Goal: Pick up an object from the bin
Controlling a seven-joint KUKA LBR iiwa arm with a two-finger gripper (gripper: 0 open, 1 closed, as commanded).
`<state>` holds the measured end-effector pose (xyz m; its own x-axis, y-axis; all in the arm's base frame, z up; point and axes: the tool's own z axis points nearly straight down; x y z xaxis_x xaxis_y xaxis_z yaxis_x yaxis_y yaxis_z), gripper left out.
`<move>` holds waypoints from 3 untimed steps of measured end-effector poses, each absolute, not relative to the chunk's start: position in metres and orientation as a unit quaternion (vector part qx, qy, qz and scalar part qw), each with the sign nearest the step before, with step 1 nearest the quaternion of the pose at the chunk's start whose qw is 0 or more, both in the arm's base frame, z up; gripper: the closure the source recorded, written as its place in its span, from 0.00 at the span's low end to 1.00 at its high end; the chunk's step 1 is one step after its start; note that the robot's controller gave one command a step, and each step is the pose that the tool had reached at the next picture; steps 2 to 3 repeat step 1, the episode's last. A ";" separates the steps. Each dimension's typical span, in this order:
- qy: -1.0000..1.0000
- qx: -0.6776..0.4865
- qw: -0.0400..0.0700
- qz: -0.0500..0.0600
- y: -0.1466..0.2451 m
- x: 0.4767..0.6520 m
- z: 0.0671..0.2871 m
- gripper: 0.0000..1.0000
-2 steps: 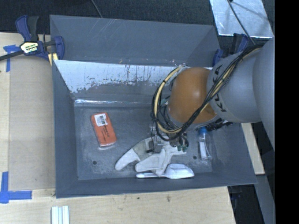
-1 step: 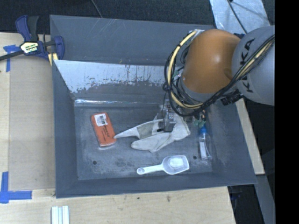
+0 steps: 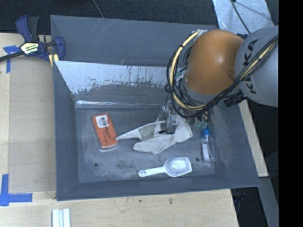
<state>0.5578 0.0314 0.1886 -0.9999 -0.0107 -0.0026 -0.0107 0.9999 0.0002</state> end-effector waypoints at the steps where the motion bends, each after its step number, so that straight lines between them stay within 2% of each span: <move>1: 1.000 -0.001 -0.002 0.000 0.026 0.553 0.238 1.00; 3: 1.000 -0.001 -0.002 0.000 0.026 0.553 0.238 1.00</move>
Offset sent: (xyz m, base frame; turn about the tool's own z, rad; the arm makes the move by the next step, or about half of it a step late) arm 0.0299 0.0022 0.1141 -0.0196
